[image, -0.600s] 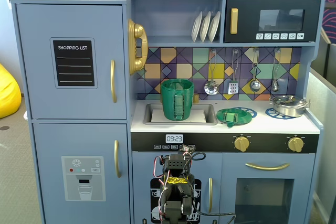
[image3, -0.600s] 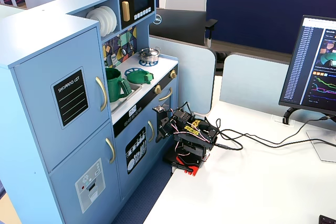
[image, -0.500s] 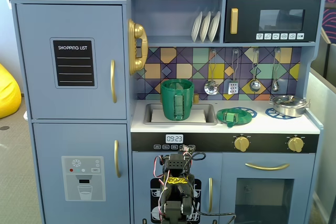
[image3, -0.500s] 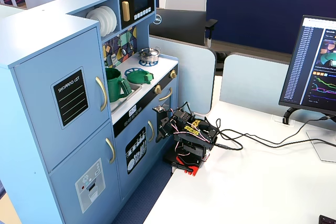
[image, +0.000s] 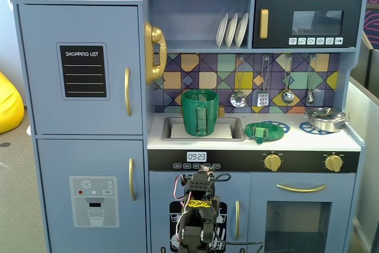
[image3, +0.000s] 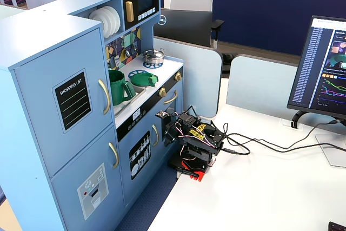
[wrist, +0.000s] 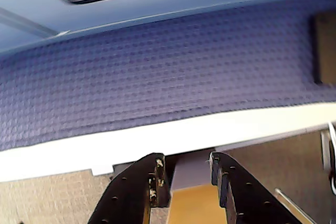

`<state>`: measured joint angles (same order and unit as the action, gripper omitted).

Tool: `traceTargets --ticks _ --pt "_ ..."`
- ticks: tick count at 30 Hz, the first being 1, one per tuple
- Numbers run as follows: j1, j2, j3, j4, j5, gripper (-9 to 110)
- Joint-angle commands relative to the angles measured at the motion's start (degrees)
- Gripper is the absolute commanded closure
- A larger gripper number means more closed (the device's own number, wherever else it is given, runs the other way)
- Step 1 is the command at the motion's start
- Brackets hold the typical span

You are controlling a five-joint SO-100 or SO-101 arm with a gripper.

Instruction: Pick up the lid from the counter and put it on the green recipient

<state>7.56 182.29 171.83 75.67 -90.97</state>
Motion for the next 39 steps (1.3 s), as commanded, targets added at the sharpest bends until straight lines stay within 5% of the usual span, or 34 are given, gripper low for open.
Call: traceTargets --ticks 1,11,15,24,39 --pt "7.12 -2.55 -7.03 -10.28 -4.04 101" --pt "18.63 -19.78 -27.16 -51.33 -4.75 101" --pt "22.59 -26.28 -31.11 -62.84 -4.66 89" --pt "30.23 -36.65 -35.51 -71.54 -2.90 64" --pt "28.30 -58.27 -49.48 -77.87 -2.99 64"
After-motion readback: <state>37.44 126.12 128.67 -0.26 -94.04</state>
